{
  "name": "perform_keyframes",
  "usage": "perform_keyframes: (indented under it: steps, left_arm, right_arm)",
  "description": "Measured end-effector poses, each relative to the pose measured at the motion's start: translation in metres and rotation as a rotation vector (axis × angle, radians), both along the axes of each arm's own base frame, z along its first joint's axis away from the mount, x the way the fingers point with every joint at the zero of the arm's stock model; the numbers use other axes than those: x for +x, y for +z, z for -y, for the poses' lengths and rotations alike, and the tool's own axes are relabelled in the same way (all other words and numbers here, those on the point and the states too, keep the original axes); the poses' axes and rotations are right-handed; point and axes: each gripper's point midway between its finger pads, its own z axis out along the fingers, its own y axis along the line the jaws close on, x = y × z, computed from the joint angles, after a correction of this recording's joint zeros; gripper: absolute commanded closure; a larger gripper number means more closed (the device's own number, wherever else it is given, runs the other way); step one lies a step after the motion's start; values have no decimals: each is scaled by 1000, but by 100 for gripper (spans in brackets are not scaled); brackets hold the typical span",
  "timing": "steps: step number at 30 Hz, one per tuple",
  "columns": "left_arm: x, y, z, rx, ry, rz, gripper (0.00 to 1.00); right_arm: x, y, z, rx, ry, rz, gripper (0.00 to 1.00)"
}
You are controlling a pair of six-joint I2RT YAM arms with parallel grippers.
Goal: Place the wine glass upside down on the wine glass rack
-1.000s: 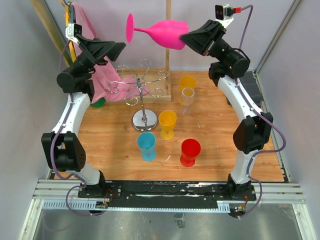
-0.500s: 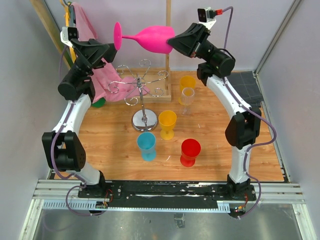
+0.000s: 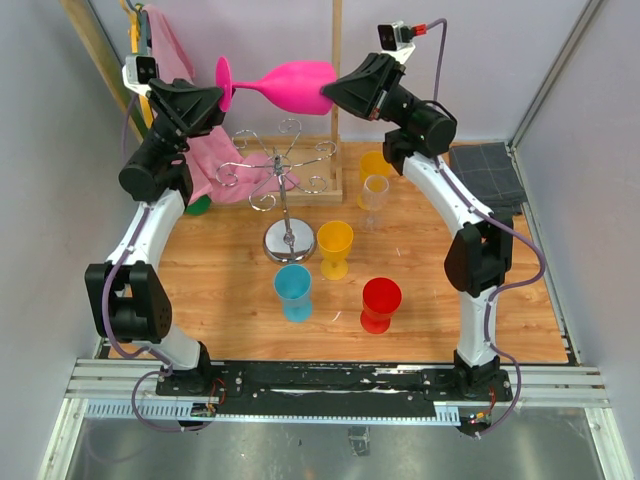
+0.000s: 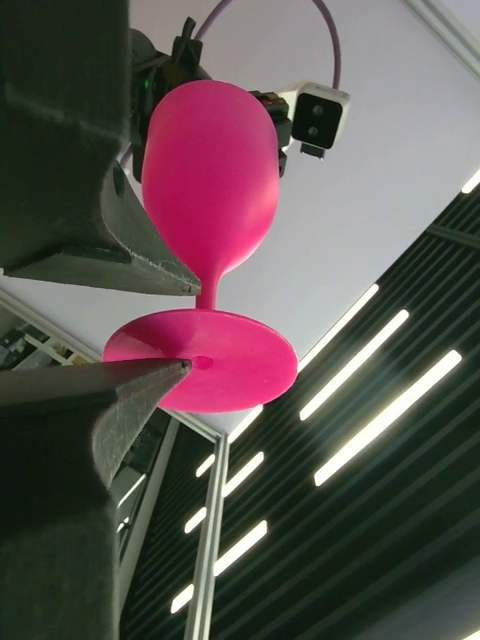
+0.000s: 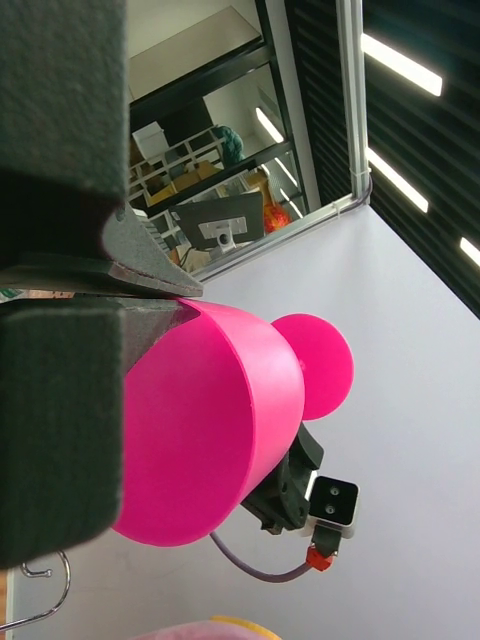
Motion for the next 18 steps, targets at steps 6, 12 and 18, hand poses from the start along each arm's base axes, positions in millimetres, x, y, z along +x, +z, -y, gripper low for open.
perform_keyframes:
  steps: [6, 12, 18]
  left_arm:
    - [-1, 4, -4, -40, 6, -1, 100]
    - [-7, 7, -3, -41, 2, 11, 100]
    - [-11, 8, 0, -25, -5, 23, 100]
  right_arm:
    - [6, -8, -3, -17, -2, -26, 99]
    - [9, -12, -4, -22, -2, -39, 77]
    - [16, -22, -8, -41, -8, -67, 56]
